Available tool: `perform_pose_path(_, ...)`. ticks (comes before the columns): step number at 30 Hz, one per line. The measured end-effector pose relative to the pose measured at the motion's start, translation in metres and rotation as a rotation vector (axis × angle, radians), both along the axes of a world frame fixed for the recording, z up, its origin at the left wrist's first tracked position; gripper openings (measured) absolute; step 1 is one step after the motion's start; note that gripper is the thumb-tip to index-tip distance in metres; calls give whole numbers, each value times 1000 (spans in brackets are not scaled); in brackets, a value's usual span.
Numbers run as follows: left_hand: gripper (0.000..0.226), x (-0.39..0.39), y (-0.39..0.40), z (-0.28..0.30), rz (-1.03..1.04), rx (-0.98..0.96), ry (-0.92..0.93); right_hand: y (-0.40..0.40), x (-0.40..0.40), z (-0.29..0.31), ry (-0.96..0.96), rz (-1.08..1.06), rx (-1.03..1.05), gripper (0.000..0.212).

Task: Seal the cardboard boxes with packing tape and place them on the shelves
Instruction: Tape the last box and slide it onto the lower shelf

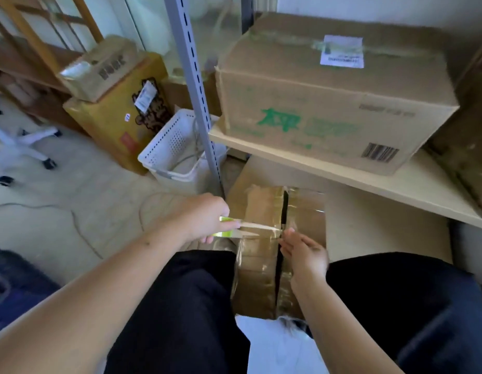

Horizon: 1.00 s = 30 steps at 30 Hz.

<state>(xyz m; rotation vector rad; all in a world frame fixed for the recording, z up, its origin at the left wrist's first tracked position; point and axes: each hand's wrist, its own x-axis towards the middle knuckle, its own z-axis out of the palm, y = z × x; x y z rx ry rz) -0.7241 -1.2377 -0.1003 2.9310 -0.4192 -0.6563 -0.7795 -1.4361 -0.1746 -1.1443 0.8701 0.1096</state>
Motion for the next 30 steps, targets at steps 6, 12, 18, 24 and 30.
perform_pose_path(6,55,35,4,-52,-57,0,10,10,16,-36,146,-86,-86,9)
perform_pose_path(12,53,40,16,-68,-77,91,15,22,12,-53,222,-72,-31,11)
perform_pose_path(18,52,40,29,-83,-3,96,81,28,19,-53,308,18,177,18)
perform_pose_path(24,48,44,26,-95,29,112,183,31,33,-37,341,151,478,18)
perform_pose_path(30,43,51,24,-108,28,153,238,38,23,-39,248,243,-146,44)
